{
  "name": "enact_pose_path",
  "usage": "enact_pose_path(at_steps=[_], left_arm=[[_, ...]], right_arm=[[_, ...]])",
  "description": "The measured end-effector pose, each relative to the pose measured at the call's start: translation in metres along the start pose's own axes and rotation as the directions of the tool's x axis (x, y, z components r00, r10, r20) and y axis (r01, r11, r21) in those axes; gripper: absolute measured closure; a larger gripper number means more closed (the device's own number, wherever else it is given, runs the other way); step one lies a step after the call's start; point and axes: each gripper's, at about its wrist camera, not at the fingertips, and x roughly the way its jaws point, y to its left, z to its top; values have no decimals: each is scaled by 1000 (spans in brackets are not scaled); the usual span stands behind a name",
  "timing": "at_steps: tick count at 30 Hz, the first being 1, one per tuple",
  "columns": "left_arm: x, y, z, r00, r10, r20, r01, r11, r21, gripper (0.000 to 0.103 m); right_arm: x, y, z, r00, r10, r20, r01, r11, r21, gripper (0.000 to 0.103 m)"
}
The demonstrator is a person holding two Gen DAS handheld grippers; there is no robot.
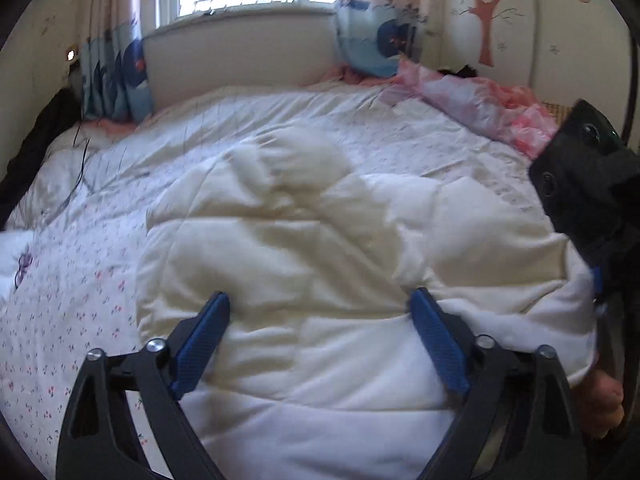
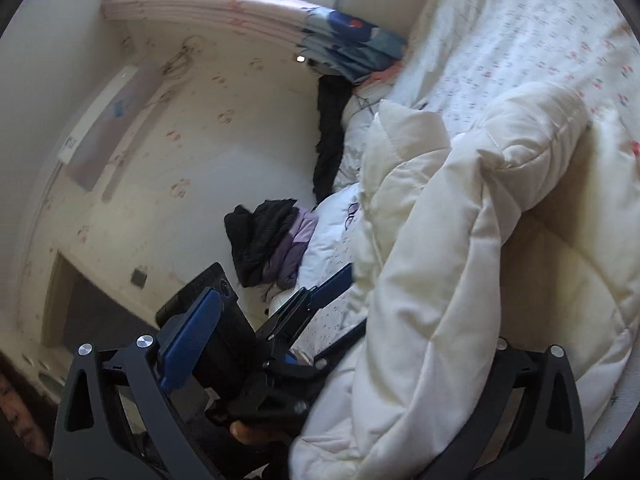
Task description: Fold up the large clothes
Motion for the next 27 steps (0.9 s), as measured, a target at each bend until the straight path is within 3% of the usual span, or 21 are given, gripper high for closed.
enact_pose_path(at_steps=[2, 4, 6, 8, 10, 12, 15, 16, 18, 20, 21, 23, 24, 25, 27], left_arm=[[-12, -10, 6, 999, -27, 23, 26, 1000, 13, 23], [-21, -23, 10, 997, -69, 45, 67, 997, 28, 23], [-17, -49, 10, 995, -95, 19, 93, 992, 82, 23], [3, -69, 5, 994, -97, -56, 103, 986, 131, 23], [24, -85, -11, 995, -58, -85, 74, 979, 192, 22], [30, -92, -18, 996, -34, -81, 50, 975, 215, 22], [31, -90, -15, 996, -39, -83, 56, 976, 212, 22], [32, -89, -14, 996, -40, -85, 58, 976, 212, 22], [32, -89, -13, 996, -41, -83, 58, 975, 213, 22], [29, -88, -12, 995, -51, -80, 68, 974, 218, 22], [24, -85, -14, 995, -61, -82, 77, 973, 218, 22], [11, -78, -15, 990, -104, -91, 121, 969, 216, 22], [2, -73, -16, 987, -134, -93, 150, 968, 203, 23], [-9, -64, -15, 980, -175, -95, 190, 967, 171, 23], [-31, -43, -12, 978, -200, -53, 205, 974, 93, 23]], right_arm=[[-12, 15, -5, 1000, 6, 23, -6, 999, -32, 5], [-34, 22, -16, 997, 63, 53, -60, 997, -55, 6], [-57, 17, -30, 994, 79, 76, -74, 995, -68, 6], [-73, -9, -43, 997, -12, 73, 13, 1000, -12, 6], [-96, -45, -54, 984, -147, 98, 132, 981, 141, 6], [-127, -57, -63, 948, -248, 202, 207, 957, 203, 6], [-146, -23, -55, 865, -378, 329, 363, 925, 110, 6], [-142, -11, -48, 848, -407, 339, 407, 911, 74, 6], [-117, 14, -28, 818, -475, 324, 505, 863, -10, 6], [-87, 17, -12, 816, -509, 276, 540, 840, -49, 6], [-70, 7, -5, 818, -525, 233, 548, 835, -42, 6], [-50, -28, -3, 779, -605, 164, 611, 791, 11, 6], [-47, -52, -9, 785, -599, 158, 601, 798, 44, 6], [-51, -72, -18, 814, -553, 179, 547, 833, 83, 7], [-66, -87, -30, 845, -487, 222, 469, 873, 133, 7]])
